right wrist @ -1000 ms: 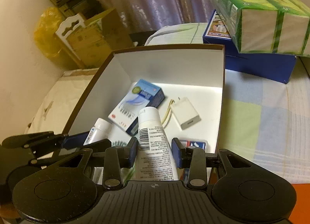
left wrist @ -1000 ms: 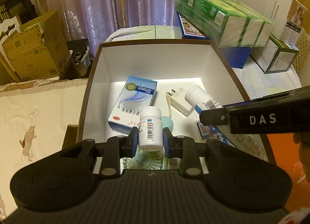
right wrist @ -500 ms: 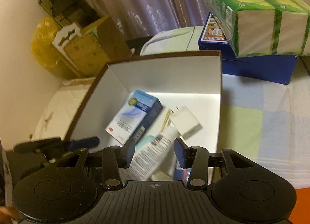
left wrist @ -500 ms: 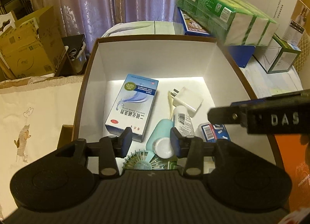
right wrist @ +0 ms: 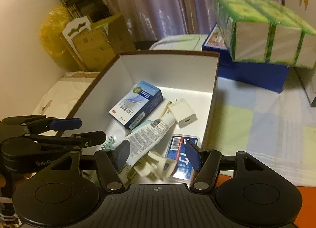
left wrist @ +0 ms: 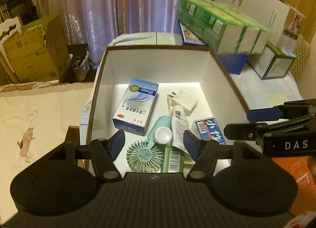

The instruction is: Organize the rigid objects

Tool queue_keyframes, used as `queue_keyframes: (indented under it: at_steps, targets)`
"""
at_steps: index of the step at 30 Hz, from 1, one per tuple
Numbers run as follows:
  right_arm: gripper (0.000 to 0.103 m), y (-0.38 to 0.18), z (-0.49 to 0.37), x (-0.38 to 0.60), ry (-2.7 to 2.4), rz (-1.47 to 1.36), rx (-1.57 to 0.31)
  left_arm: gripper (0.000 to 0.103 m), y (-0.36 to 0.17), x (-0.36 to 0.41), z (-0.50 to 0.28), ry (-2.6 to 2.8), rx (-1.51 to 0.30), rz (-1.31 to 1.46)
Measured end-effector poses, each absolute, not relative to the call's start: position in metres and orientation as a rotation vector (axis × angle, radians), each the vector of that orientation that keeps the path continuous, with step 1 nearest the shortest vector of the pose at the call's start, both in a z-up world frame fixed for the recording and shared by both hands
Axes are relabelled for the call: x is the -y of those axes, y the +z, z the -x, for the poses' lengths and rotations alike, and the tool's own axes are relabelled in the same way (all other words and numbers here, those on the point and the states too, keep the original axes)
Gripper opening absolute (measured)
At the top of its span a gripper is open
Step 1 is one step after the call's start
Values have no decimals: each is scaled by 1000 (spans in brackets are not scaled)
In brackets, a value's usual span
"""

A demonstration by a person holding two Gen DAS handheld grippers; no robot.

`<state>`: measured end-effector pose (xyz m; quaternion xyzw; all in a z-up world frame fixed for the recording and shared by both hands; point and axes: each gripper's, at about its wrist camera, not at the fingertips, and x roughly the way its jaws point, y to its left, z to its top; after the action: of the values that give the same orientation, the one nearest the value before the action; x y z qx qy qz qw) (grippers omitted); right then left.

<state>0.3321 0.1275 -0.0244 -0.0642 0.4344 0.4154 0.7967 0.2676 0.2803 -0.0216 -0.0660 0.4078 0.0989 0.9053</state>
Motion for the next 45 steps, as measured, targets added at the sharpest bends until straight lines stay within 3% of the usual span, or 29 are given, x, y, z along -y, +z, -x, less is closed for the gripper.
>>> queue_keyframes:
  at_steps: [4,15,45]
  targets:
    - [65,-15,-315,-111,901,149,-878,68,-9,-267,-248,218,-795,150]
    - [65,1,-272,-43,882,147,-817,68,11,-203,-191,266,-758,162]
    - [65,-7,-201,197,826,134,-947,67,0,17,-104,273,-875,178]
